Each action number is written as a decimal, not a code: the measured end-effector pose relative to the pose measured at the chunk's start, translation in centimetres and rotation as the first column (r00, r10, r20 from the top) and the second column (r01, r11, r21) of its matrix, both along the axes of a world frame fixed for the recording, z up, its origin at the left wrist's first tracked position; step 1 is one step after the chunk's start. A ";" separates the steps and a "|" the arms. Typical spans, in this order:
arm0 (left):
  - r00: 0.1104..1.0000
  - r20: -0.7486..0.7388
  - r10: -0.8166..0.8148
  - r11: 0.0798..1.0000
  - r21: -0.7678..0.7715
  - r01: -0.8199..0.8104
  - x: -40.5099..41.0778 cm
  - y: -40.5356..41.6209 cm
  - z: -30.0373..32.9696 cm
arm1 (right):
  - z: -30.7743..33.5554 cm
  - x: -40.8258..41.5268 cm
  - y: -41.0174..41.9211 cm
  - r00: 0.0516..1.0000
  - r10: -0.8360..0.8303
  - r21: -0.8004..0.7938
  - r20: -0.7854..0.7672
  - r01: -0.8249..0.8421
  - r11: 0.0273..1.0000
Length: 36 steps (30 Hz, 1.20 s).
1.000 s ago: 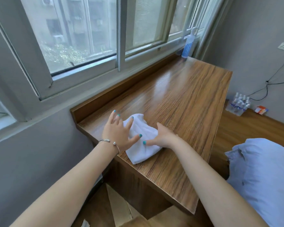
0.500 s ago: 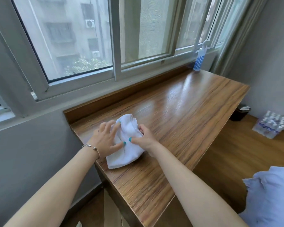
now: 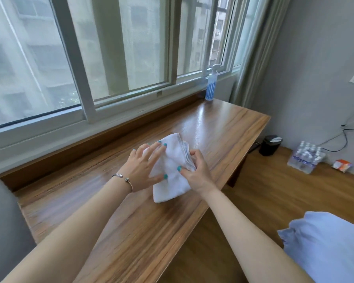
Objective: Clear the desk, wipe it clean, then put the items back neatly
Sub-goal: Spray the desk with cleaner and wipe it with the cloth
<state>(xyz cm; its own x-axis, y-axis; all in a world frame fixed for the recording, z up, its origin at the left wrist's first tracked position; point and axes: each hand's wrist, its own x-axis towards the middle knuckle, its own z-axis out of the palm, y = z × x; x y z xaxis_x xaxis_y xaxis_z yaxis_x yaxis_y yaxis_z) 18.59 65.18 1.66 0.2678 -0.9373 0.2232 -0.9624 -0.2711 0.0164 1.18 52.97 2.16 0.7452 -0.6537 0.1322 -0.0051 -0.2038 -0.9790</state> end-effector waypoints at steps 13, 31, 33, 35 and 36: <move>0.978 -0.192 0.076 0.994 -0.064 -0.089 3.7 -22.4 1.6 | 5.3 3.1 -22.9 0.998 -0.035 -0.065 0.055 0.038 0.997; 0.621 -0.754 -0.214 0.851 -0.456 -0.261 3.8 -42.8 -0.1 | 2.8 7.4 -44.4 0.996 0.053 0.111 0.076 -0.062 0.992; 0.640 -0.734 -0.228 0.804 -0.513 -0.302 3.8 -44.6 -0.6 | 2.4 7.5 -46.3 0.991 0.106 0.237 0.083 -0.123 0.964; 0.673 -0.699 -0.239 0.754 -0.571 -0.325 3.8 -46.5 -0.9 | 2.3 7.4 -48.3 0.977 0.160 0.424 0.138 -0.204 0.883; 0.686 -0.684 -0.247 0.732 -0.596 -0.330 3.7 -47.5 -1.0 | 2.2 7.4 -49.5 0.972 0.176 0.498 0.155 -0.231 0.836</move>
<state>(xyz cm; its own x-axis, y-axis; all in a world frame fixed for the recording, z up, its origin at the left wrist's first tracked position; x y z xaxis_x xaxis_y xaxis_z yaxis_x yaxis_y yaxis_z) 22.32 17.69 0.65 0.6379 -0.6105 0.4694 -0.5605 0.0499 0.8266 8.53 3.48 4.32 0.8698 -0.4838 -0.0971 0.0829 0.3371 -0.9378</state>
